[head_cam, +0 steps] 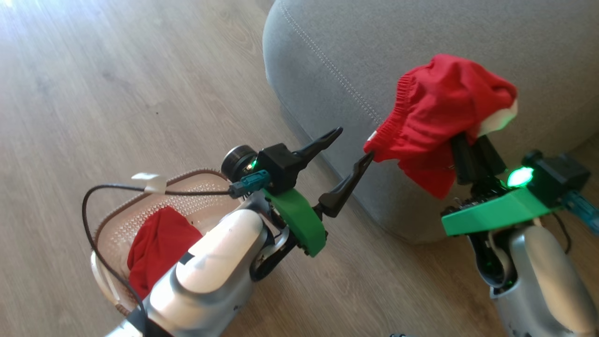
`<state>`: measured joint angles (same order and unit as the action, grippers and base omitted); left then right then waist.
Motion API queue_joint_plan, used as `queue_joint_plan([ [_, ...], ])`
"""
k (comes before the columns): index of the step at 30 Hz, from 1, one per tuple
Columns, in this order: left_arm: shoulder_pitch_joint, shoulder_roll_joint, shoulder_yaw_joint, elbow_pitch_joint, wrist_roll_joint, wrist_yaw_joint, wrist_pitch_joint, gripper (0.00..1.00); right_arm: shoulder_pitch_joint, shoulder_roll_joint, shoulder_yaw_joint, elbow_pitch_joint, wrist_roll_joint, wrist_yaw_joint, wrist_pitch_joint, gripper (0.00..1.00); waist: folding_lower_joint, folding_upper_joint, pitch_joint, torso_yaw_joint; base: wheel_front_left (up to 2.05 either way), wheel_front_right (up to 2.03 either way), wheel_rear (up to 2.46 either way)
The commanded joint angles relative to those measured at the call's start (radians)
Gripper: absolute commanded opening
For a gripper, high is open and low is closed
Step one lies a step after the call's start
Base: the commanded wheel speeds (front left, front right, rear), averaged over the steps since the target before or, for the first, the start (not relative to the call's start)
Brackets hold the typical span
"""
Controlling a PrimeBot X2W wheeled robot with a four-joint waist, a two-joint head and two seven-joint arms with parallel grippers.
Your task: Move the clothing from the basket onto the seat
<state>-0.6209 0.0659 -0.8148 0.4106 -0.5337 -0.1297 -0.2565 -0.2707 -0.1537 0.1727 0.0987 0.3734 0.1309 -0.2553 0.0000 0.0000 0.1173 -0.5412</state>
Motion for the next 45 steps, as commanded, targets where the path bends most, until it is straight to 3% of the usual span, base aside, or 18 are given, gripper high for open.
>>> queue_joint_plan([
  [1,-0.059,0.008,0.026,-0.035,-0.005,-0.001,-0.005,1.00,-0.010,0.005,0.003,-0.049,-0.013,0.000,-0.006,0.00,0.0000,0.0000,0.009,-0.006,0.00,0.00,0.00],
  [10,-0.075,0.015,-0.013,-0.052,-0.018,-0.001,-0.005,1.00,-0.005,-0.016,-0.092,-0.092,-0.063,0.000,-0.006,0.00,0.0000,0.0000,0.077,-0.017,0.00,0.00,0.00],
  [21,-0.138,0.071,-0.056,-0.060,0.043,-0.001,-0.005,1.00,-0.248,-0.037,-0.198,0.028,-0.060,0.000,-0.006,0.00,0.0000,0.0000,0.306,-0.009,0.00,0.00,0.00],
  [30,-0.233,0.071,-0.129,-0.072,0.067,-0.001,-0.005,1.00,-0.429,-0.088,-0.271,0.139,-0.082,0.000,-0.006,0.00,0.0000,0.0000,0.490,0.089,0.00,0.00,0.00],
  [38,-0.293,0.071,-0.159,-0.087,0.078,-0.001,-0.005,1.00,-0.561,-0.152,-0.359,0.250,-0.105,0.000,-0.006,0.00,0.0000,0.0000,0.585,0.151,0.00,0.00,0.00],
  [45,-0.323,0.061,-0.180,-0.105,0.084,-0.001,-0.005,1.00,-0.704,-0.270,-0.462,0.409,-0.136,0.000,-0.006,0.00,0.0000,0.0000,0.646,0.210,0.00,0.00,0.00],
])
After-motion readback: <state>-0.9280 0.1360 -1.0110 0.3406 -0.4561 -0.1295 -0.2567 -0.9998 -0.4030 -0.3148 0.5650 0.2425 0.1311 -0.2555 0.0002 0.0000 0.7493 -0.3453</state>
